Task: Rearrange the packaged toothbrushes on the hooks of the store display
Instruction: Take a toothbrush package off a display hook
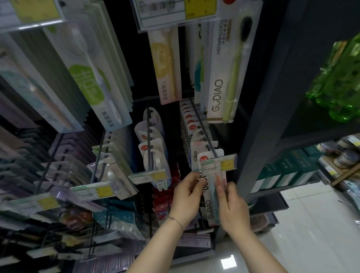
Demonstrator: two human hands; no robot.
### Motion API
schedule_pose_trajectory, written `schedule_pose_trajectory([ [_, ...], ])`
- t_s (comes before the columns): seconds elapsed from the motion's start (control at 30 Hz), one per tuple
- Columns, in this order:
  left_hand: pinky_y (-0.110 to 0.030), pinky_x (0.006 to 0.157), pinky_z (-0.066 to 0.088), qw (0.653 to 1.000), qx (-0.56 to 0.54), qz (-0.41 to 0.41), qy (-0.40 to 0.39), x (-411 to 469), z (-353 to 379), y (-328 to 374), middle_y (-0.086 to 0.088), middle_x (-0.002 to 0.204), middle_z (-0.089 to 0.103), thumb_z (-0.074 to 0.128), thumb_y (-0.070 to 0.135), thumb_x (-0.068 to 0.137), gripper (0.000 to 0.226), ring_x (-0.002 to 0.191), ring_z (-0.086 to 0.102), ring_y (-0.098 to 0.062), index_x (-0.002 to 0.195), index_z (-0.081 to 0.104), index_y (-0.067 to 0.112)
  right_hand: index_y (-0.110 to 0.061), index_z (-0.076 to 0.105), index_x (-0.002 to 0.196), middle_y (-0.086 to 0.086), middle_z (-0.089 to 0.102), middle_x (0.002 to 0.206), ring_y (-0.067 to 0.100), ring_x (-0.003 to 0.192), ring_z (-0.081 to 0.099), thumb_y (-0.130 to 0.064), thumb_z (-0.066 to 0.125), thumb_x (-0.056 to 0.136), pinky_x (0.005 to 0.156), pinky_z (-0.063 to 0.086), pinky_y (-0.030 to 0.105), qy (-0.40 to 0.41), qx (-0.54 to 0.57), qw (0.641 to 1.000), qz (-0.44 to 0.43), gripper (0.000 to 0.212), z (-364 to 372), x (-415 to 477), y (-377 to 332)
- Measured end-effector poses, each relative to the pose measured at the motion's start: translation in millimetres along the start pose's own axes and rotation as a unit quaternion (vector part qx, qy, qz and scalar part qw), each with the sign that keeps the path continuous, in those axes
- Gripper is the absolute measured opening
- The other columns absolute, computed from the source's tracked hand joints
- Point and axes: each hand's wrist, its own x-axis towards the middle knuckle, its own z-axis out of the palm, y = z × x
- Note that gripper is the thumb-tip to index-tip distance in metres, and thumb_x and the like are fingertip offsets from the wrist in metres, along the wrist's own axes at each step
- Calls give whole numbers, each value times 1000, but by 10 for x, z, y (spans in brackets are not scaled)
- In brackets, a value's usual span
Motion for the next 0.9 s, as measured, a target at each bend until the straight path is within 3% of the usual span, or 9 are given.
schedule_pose_trajectory([
  [0.3, -46, 95, 54, 999, -20, 26, 16, 65, 23, 104, 7, 102, 72, 60, 21, 98, 8, 101, 68, -13, 103, 66, 23, -32, 41, 94, -6, 59, 68, 17, 62, 62, -80, 5, 87, 56, 50, 41, -6, -8, 1000, -9, 61, 23, 33, 61],
  [0.4, -50, 95, 54, 997, -33, 52, 34, 204, 12, 191, 5, 105, 71, 65, 20, 92, 16, 104, 67, -17, 105, 65, 30, -31, 41, 96, -8, 59, 68, 17, 61, 61, -79, 4, 87, 53, 48, 37, -3, -13, 1000, -11, 61, 25, 35, 68],
  [0.53, -39, 97, 54, 995, -52, 77, 25, 349, 2, 309, 10, 113, 72, 69, 3, 89, 42, 110, 66, -13, 106, 70, 41, -29, 41, 98, -7, 60, 71, 21, 62, 61, -74, 7, 89, 51, 41, 33, 8, -33, 999, -17, 57, 12, 40, 75],
  [0.63, -40, 94, 57, 997, -34, 72, 13, 455, -2, 337, 4, 104, 76, 73, 0, 85, 30, 104, 70, -13, 101, 75, 26, -28, 42, 97, -7, 61, 70, 21, 61, 62, -73, 8, 90, 52, 45, 35, 6, -39, 999, -20, 56, -9, 39, 83],
  [0.8, -30, 86, 58, 997, -30, 77, 1, 511, -5, 388, 8, 91, 76, 77, 0, 81, 30, 94, 71, -9, 90, 76, 28, -29, 41, 95, -9, 59, 68, 19, 60, 60, -72, 10, 91, 51, 39, 32, 2, -37, 999, -24, 53, -51, 66, 84],
  [0.9, -23, 82, 57, 996, -54, 72, 5, 498, 21, 416, 10, 86, 75, 76, -1, 81, 27, 89, 70, -5, 89, 76, 24, -29, 42, 95, -6, 61, 69, 20, 62, 62, -75, 9, 90, 54, 46, 37, -8, -24, 1000, -15, 57, -52, 87, 80],
])
